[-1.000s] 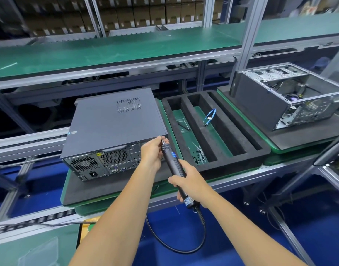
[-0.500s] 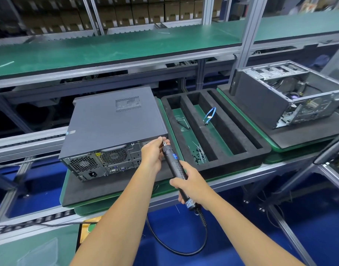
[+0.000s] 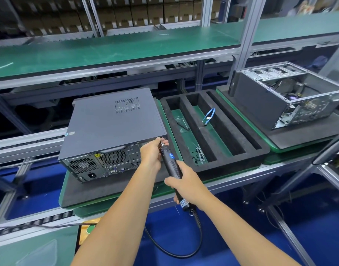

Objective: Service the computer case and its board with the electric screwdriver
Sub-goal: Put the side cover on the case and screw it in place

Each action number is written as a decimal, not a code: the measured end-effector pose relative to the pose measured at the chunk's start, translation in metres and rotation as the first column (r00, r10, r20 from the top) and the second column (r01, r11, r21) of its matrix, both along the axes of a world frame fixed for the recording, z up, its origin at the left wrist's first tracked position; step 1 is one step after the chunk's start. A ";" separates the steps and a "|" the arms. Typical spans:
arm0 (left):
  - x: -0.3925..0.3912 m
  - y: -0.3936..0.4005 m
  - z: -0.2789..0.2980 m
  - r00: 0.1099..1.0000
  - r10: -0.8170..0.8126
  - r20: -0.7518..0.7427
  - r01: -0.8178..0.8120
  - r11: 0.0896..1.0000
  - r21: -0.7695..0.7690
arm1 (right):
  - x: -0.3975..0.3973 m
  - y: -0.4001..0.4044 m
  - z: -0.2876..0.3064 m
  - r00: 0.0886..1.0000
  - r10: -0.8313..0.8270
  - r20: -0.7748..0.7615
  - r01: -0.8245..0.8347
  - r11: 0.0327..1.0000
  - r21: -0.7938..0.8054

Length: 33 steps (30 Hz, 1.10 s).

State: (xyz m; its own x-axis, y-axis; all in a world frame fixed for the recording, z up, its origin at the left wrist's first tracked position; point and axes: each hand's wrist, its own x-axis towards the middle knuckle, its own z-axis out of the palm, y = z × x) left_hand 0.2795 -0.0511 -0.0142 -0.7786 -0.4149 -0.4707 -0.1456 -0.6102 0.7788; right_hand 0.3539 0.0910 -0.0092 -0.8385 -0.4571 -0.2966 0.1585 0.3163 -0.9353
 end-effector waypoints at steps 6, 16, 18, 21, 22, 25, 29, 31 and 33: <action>0.002 -0.001 -0.001 1.000 -0.012 -0.007 0.012 1.000 0.010 | 0.001 -0.002 0.003 1.000 -0.003 0.027 0.003 1.000 -0.008; 0.004 -0.003 0.007 1.000 -0.024 0.011 0.023 0.999 0.031 | 0.003 -0.006 0.014 0.986 -0.033 0.162 0.053 0.991 -0.122; 0.003 -0.002 0.009 0.999 -0.019 0.042 0.019 1.000 0.004 | 0.002 -0.006 0.016 0.985 -0.029 0.168 0.049 0.993 -0.112; 0.002 0.000 0.011 0.999 0.005 0.045 -0.006 1.000 0.010 | 0.001 -0.006 0.017 0.989 -0.020 0.147 0.031 0.997 -0.071; 0.001 0.001 0.011 0.999 0.012 0.048 -0.013 1.000 0.009 | 0.000 -0.006 0.017 0.989 -0.016 0.145 0.026 0.998 -0.065; 0.001 0.003 0.014 0.998 0.030 0.052 -0.030 0.999 0.011 | -0.001 -0.006 0.015 0.991 -0.012 0.137 0.020 0.998 -0.055; 0.003 0.005 0.017 0.998 0.035 0.050 -0.036 0.999 0.022 | -0.001 -0.006 0.013 0.997 -0.009 0.080 0.010 1.000 -0.010; 0.004 0.008 0.018 0.998 0.024 0.056 -0.025 1.000 0.007 | -0.001 -0.005 0.013 0.995 -0.003 0.095 0.006 0.999 -0.034; 0.006 0.016 0.019 0.998 0.017 0.059 -0.015 1.000 -0.024 | -0.002 -0.001 0.013 0.993 0.010 0.119 -0.002 0.997 -0.072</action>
State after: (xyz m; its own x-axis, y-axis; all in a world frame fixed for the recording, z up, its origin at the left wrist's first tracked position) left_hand 0.2854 -0.0354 0.0052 -0.7427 -0.4386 -0.5060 -0.1823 -0.5945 0.7831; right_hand 0.3519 0.0904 0.0034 -0.7964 -0.4854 -0.3607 0.2684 0.2509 -0.9301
